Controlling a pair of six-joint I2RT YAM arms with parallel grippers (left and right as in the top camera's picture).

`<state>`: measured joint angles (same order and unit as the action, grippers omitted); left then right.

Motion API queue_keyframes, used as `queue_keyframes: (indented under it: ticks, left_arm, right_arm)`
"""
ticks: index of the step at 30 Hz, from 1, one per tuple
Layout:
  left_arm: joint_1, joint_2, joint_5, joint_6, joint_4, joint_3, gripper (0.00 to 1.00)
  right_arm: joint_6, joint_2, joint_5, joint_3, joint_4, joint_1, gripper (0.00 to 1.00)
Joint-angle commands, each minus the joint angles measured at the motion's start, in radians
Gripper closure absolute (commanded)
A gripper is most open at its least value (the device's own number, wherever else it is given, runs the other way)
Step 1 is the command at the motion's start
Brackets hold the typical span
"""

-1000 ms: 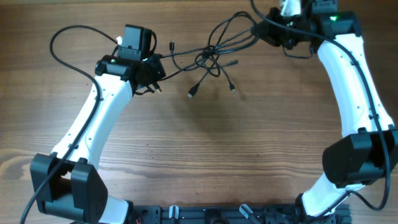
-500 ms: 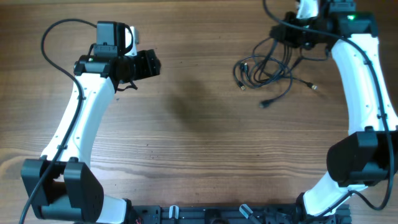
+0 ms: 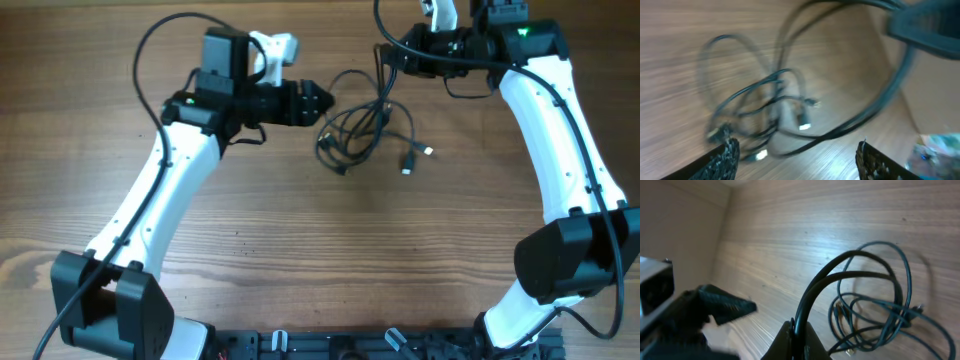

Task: Untangle cables

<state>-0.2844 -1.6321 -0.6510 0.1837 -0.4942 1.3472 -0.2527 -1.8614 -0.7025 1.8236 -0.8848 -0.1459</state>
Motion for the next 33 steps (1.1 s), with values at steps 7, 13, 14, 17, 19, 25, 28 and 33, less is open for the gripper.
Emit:
queue_keyframes:
  ticks: [7, 13, 14, 17, 19, 25, 28, 33]
  left_arm:
    - [-0.083, 0.022, -0.101, -0.011, 0.106, -0.001, 0.25]
    - [-0.134, 0.021, -0.099, 0.006, 0.179, -0.001, 0.25]
    - [-0.142, 0.018, -0.093, 0.007, 0.192, -0.001, 0.25]
    - [-0.158, 0.010, -0.038, 0.007, 0.203, -0.002, 0.25]
    - [-0.163, 0.004, -0.016, 0.007, 0.202, -0.002, 0.26]
    - [-0.163, -0.003, 0.023, 0.007, 0.209, -0.002, 0.44]
    - [-0.163, -0.002, 0.024, 0.033, 0.230, -0.001, 0.65]
    - [-0.151, 0.032, 0.023, 0.306, 0.321, 0.003, 0.96]
  right_arm:
    - [-0.089, 0.016, -0.114, 0.021, 0.065, -0.002, 0.96]
    - [-0.091, 0.015, -0.159, 0.021, 0.075, -0.021, 0.96]
    - [-0.094, 0.015, -0.171, 0.021, 0.080, -0.026, 0.95]
    - [-0.122, 0.015, -0.191, 0.021, 0.093, -0.042, 0.96]
    - [-0.145, 0.015, -0.201, 0.021, 0.107, -0.048, 0.96]
    - [-0.163, 0.015, -0.271, 0.021, 0.137, -0.047, 0.96]
    - [-0.167, 0.015, -0.210, 0.021, 0.136, -0.045, 0.96]
    - [-0.209, 0.011, 0.022, 0.021, 0.129, -0.036, 0.59]
